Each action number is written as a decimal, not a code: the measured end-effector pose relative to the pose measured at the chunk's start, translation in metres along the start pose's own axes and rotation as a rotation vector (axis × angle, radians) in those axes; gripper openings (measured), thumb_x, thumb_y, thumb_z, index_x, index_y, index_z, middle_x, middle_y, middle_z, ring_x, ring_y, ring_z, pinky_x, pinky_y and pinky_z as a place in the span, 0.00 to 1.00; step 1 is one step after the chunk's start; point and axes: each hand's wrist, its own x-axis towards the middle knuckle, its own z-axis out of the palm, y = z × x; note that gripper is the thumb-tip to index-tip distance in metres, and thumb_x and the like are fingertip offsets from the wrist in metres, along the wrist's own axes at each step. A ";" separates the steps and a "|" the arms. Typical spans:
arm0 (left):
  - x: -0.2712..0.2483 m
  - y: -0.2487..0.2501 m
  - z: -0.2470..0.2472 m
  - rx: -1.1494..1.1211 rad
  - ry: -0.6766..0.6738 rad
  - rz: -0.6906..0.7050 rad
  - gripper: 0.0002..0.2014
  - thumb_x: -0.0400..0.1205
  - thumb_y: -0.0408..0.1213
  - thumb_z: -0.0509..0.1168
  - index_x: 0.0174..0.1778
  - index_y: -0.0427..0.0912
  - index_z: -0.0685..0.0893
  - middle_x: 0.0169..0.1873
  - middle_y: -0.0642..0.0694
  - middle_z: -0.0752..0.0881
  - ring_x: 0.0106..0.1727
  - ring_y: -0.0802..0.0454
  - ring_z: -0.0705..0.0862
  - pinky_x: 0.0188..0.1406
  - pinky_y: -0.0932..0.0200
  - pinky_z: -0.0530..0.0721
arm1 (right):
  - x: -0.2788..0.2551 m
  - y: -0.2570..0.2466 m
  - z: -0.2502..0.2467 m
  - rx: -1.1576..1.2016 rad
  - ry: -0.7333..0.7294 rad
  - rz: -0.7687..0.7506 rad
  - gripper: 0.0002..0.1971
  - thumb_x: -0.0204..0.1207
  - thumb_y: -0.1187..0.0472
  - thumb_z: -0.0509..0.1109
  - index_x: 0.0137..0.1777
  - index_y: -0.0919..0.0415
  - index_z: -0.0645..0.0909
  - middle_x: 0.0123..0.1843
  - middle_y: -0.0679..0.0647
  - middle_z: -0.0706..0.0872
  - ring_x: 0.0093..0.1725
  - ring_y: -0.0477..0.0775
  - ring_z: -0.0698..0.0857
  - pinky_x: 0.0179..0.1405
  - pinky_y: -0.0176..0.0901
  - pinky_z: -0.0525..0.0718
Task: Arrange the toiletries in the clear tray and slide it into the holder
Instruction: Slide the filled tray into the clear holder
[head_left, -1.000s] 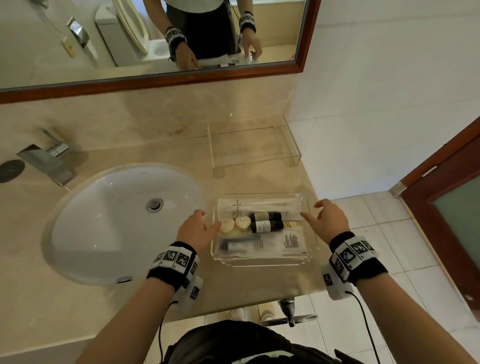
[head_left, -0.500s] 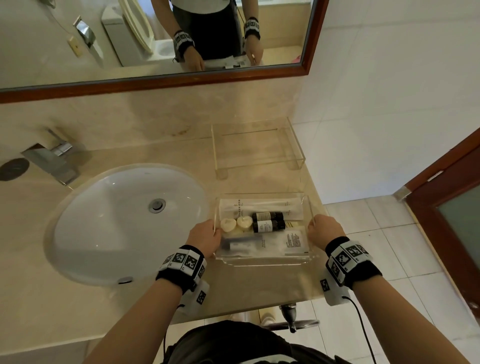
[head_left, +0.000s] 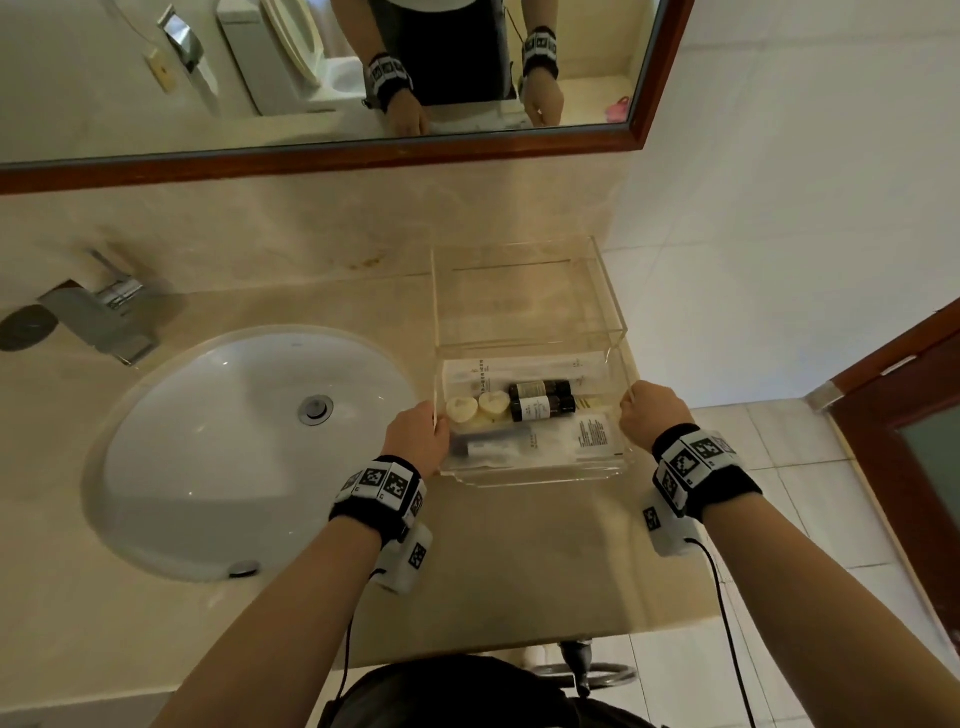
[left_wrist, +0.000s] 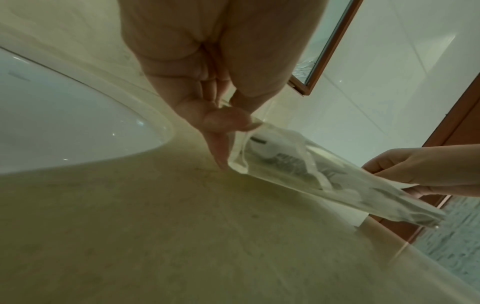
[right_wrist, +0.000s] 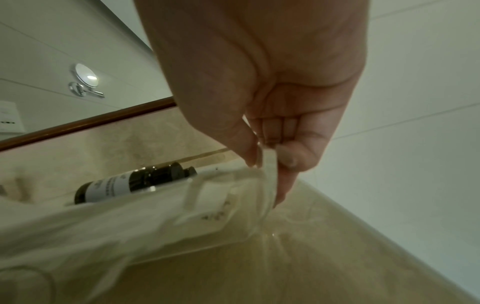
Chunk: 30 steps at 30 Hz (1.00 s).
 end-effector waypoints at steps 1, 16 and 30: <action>0.003 0.001 0.000 -0.004 -0.001 -0.004 0.13 0.86 0.37 0.56 0.51 0.30 0.78 0.49 0.32 0.85 0.52 0.35 0.83 0.52 0.46 0.79 | 0.004 -0.001 -0.001 -0.001 -0.007 0.002 0.10 0.80 0.64 0.58 0.54 0.67 0.78 0.55 0.63 0.85 0.52 0.63 0.83 0.45 0.43 0.76; 0.015 0.011 0.014 -0.083 0.028 -0.039 0.11 0.85 0.37 0.56 0.46 0.31 0.76 0.44 0.31 0.85 0.47 0.34 0.83 0.45 0.47 0.78 | 0.033 0.006 -0.006 -0.012 -0.029 -0.021 0.12 0.80 0.65 0.57 0.57 0.64 0.79 0.57 0.62 0.85 0.54 0.62 0.83 0.48 0.44 0.77; 0.036 0.018 0.009 -0.050 0.047 -0.074 0.13 0.86 0.39 0.55 0.52 0.30 0.77 0.48 0.31 0.85 0.50 0.34 0.83 0.50 0.46 0.79 | 0.051 0.000 -0.009 0.012 -0.028 -0.029 0.09 0.81 0.62 0.57 0.52 0.62 0.78 0.54 0.61 0.85 0.46 0.59 0.79 0.60 0.54 0.81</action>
